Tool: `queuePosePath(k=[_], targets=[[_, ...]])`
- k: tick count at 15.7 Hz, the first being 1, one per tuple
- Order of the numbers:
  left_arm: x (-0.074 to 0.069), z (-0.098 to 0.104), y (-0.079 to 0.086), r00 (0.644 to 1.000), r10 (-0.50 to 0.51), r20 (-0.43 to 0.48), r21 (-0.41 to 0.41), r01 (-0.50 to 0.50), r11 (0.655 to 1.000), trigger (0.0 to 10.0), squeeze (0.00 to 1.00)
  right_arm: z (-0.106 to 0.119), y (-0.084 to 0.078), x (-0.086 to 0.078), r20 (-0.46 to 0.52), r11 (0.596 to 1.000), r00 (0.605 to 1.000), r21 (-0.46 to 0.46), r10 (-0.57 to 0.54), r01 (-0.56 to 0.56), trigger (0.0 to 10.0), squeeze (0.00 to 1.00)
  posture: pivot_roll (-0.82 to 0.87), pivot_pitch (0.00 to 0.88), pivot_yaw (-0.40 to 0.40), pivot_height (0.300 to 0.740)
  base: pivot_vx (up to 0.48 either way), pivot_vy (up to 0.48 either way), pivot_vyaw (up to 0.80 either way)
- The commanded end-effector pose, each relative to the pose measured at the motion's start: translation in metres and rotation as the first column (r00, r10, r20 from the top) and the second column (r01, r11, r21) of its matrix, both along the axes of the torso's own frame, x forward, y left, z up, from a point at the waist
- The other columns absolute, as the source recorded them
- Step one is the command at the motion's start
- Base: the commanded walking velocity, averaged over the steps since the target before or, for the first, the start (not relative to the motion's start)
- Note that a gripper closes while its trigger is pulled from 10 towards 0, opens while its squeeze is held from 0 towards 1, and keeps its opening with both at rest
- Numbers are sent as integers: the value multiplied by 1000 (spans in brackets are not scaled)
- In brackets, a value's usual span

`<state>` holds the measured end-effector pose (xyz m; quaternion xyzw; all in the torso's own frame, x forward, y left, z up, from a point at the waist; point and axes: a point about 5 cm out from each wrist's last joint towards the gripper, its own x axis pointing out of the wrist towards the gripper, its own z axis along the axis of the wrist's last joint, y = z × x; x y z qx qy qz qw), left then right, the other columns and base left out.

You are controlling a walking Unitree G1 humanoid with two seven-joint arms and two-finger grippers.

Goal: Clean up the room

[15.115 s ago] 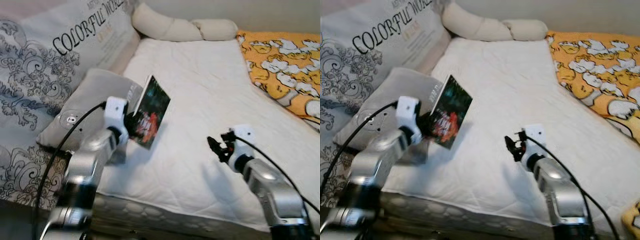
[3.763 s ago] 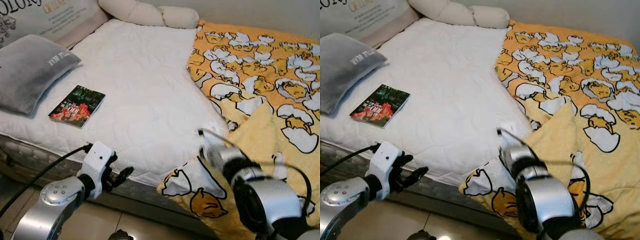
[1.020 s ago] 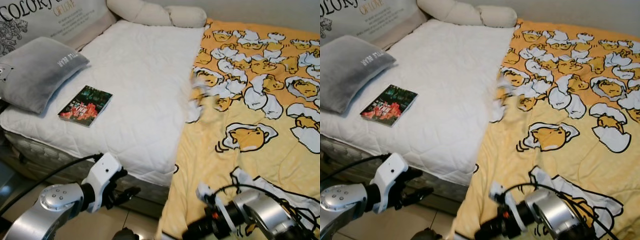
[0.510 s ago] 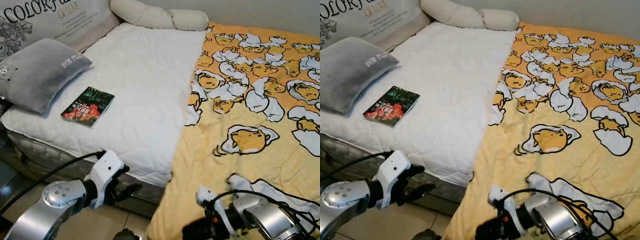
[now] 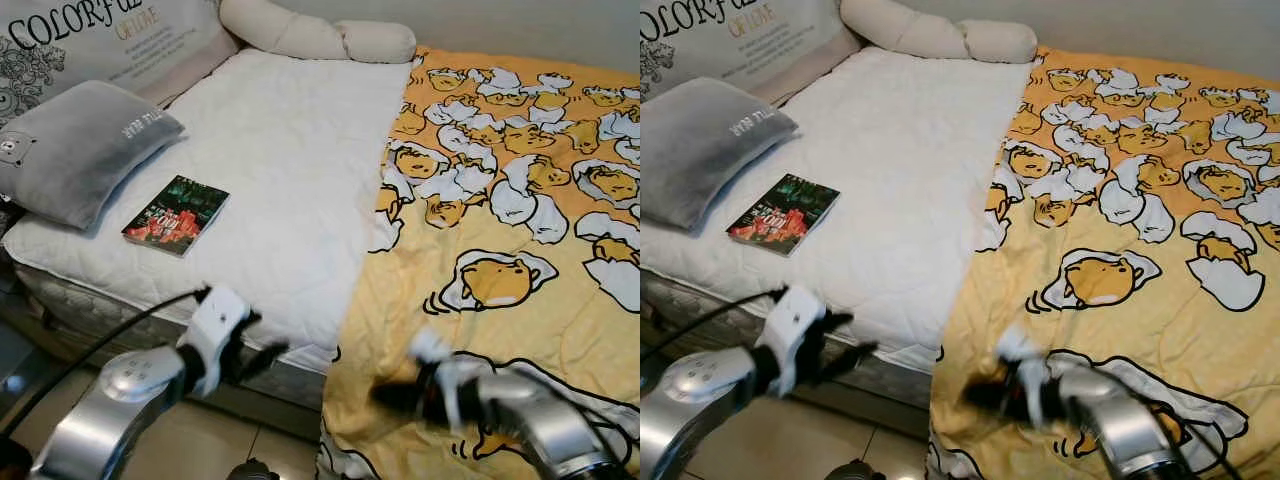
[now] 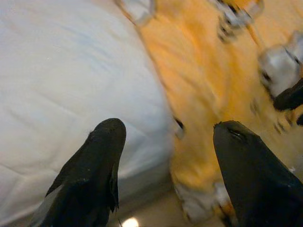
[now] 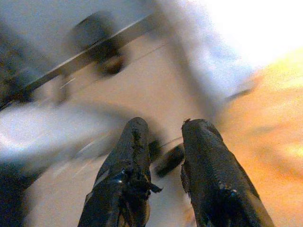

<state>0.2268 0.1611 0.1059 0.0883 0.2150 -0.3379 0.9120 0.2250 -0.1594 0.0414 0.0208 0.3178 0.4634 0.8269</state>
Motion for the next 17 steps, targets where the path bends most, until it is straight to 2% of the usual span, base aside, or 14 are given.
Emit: queuePosePath(k=[1, 2, 3, 4, 5, 7, 9, 10, 11, 13, 14, 16, 17], targets=[[9, 4, 6, 995, 83, 54, 5, -83, 996, 10000, 0, 13, -12, 17, 106, 986, 980, -17, -165, 168, 10000, 0, 72, 0, 9, 740, 0, 0, 0], [14, 4, 6, 988, 138, 72, -10, -137, 990, 10000, 0, 16, -19, 27, 160, 958, 948, -30, -276, 285, 10000, 0, 65, 0, 10, 740, 0, 0, 0], [22, 2, 6, 978, 191, 79, -19, -190, 982, 10000, 0, 19, -28, 35, 208, 910, 895, -48, -393, 411, 10000, 0, 51, 0, 15, 740, 0, 0, 0], [25, 1, 6, 975, 207, 82, -19, -206, 978, 10000, 0, 20, -32, 38, 219, 887, 873, -56, -437, 458, 10000, 0, 47, 0, 17, 740, 0, 0, 0], [33, -1, 4, 967, 238, 95, -22, -237, 971, 10000, 0, 20, -40, 42, 236, 817, 806, -71, -543, 572, 10000, 0, 24, 0, 32, 740, 0, 0, 0], [46, 0, 0, 959, 262, 112, -39, -259, 965, 10000, 0, 15, -49, 51, 305, 706, 705, -128, -640, 697, 10000, 0, 4, 0, 55, 740, 0, 0, 0], [53, 3, -1, 962, 240, 133, -24, -239, 971, 10000, 0, 8, -47, 68, 378, 666, 696, -232, -610, 709, 10000, 0, 5, 0, 75, 740, 0, 0, 0], [52, 6, 1, 971, 192, 141, 0, -194, 981, 10000, 0, 8, -42, 85, 396, 657, 694, -250, -601, 712, 10000, 0, 13, 0, 87, 740, 0, 0, 0], [45, 8, 1, 989, 86, 119, 11, -88, 996, 10000, 0, 9, -34, 101, 410, 655, 701, -272, -584, 705, 10000, 0, 51, 0, 91, 740, 0, 0, 0], [23, 11, 0, 991, -128, 49, 41, 126, 991, 10000, 0, 13, -26, 118, 446, 641, 713, -330, -541, 693, 10000, 0, 115, 0, 81, 740, 0, 0, 0], [18, 12, 1, 985, -167, 31, 47, 165, 985, 10000, 0, 15, -25, 120, 453, 638, 715, -341, -532, 690, 10000, 0, 125, 0, 79, 740, 0, 0, 0], [3, 19, 5, 970, -244, -10, 77, 244, 967, 10000, 0, 17, -26, 125, 498, 608, 730, -418, -468, 675, 10000, 0, 196, 7, 64, 740, 0, 0, 0], [-2, 23, 7, 968, -248, -18, 86, 249, 965, 10000, 0, 15, -27, 125, 509, 599, 742, -451, -436, 662, 10000, 0, 218, 55, 66, 740, 0, 0, 0]])
